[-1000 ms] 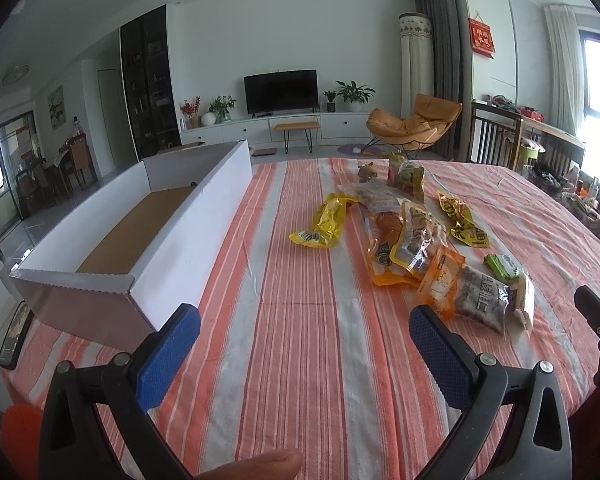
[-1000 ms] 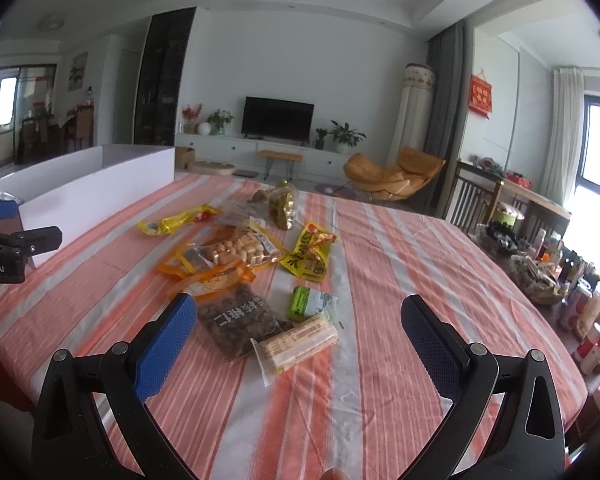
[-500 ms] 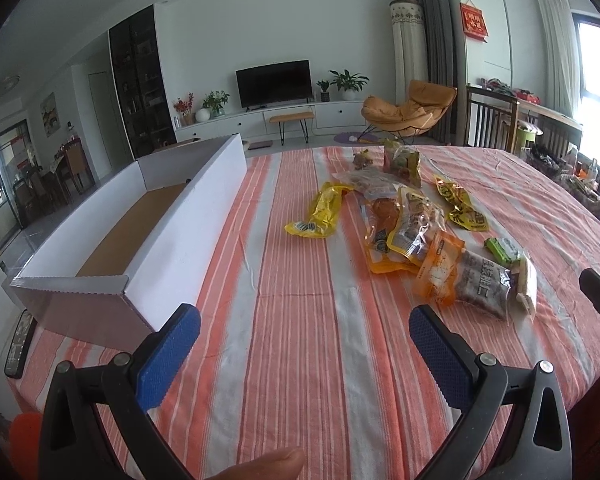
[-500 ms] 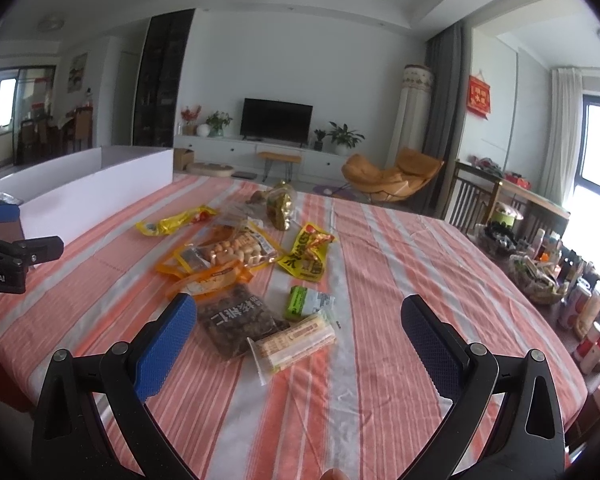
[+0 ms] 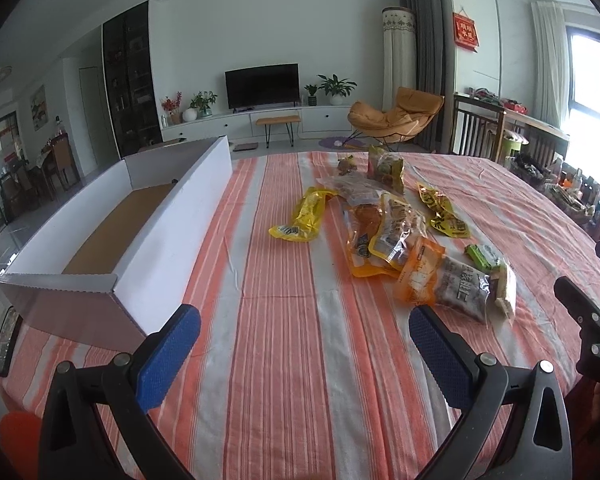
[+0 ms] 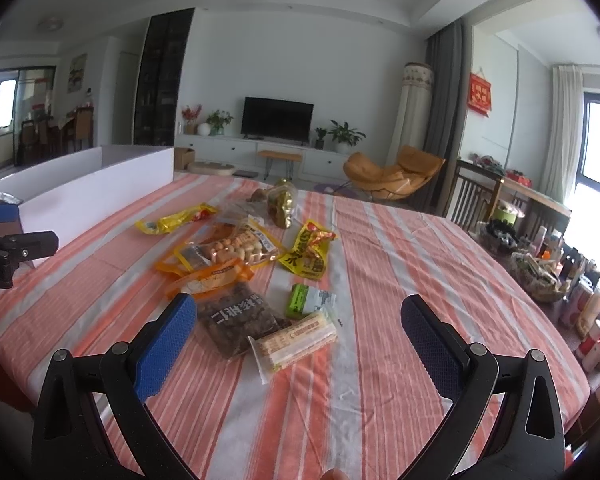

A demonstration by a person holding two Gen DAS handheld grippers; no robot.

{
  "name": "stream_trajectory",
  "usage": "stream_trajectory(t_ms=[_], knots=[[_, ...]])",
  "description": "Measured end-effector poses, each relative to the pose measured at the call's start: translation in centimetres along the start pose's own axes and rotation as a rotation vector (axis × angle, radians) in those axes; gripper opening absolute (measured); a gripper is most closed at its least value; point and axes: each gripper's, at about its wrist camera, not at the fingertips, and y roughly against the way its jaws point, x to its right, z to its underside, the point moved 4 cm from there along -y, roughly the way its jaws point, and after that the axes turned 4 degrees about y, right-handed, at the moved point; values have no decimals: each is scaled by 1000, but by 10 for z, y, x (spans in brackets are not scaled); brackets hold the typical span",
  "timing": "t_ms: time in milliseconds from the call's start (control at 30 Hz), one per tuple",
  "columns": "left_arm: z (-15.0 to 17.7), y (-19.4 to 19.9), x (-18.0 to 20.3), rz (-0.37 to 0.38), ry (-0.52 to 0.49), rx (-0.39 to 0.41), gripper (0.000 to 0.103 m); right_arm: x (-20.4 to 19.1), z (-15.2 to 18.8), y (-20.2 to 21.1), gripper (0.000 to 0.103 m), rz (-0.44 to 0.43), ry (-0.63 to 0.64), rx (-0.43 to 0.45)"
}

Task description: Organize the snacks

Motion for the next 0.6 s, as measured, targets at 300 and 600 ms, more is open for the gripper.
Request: stream_trajectory(t_ms=[300, 600], knots=[[0, -2, -6, -17, 20, -12, 103, 0, 0, 0, 103, -4, 3, 1], [1, -4, -1, -18, -5, -14, 103, 0, 0, 0, 103, -4, 3, 2]])
